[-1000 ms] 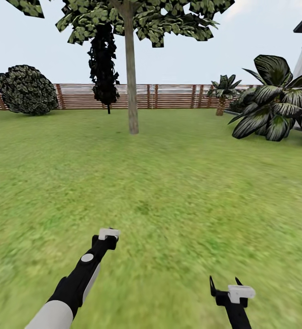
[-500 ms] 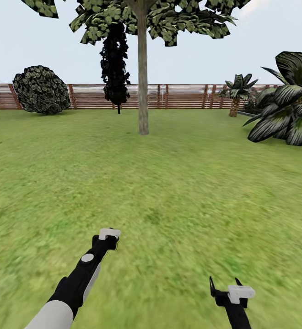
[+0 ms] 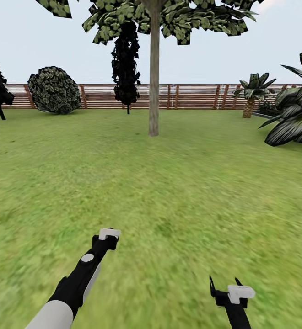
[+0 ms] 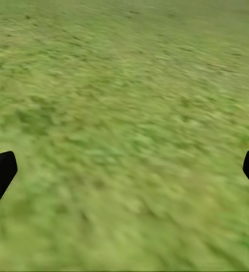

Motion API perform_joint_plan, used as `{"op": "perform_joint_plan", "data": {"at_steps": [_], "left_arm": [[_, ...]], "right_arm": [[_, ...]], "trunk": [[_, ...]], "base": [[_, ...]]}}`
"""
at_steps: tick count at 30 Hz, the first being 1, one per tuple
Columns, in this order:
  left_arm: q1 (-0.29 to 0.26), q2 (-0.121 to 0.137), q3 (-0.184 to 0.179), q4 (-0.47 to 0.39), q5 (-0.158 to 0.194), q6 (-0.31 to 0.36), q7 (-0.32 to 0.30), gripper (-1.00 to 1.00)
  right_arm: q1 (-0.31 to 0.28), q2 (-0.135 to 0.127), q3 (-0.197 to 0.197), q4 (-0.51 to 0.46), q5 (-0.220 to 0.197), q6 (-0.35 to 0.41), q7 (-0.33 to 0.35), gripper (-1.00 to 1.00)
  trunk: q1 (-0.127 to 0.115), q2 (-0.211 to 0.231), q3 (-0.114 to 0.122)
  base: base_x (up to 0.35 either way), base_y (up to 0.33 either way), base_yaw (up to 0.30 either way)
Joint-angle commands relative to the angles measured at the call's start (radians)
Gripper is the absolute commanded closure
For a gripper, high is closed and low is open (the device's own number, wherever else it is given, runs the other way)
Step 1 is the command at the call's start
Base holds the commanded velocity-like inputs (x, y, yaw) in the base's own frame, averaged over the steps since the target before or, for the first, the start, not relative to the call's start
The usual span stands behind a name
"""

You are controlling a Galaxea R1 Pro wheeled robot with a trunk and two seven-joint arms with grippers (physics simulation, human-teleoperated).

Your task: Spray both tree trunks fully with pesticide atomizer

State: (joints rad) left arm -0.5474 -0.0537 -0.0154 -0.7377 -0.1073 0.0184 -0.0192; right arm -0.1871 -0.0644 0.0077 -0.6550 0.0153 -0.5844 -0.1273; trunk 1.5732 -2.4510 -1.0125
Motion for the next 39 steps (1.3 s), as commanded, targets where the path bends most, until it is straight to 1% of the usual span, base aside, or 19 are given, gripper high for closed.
{"op": "perform_joint_plan", "data": {"at_steps": [1,24,39], "left_arm": [[0.000,0.000,0.000,0.000,0.000,0.000,-0.001,1.00],[0.000,0.000,0.000,0.000,0.000,0.000,-0.001,1.00],[0.000,0.000,0.000,0.000,0.000,0.000,-0.001,1.00]], "right_arm": [[0.000,0.000,0.000,0.000,0.000,0.000,0.000,-1.00],[0.000,0.000,0.000,0.001,0.000,0.000,0.000,-1.00],[0.000,0.000,0.000,0.000,0.000,-0.001,0.000,-1.00]], "trunk": [[0.000,0.000,0.000],[0.000,0.000,0.000],[0.000,0.000,0.000]], "base": [[0.325,0.083,0.001],[0.325,0.082,0.000],[0.334,0.007,0.000]]}}
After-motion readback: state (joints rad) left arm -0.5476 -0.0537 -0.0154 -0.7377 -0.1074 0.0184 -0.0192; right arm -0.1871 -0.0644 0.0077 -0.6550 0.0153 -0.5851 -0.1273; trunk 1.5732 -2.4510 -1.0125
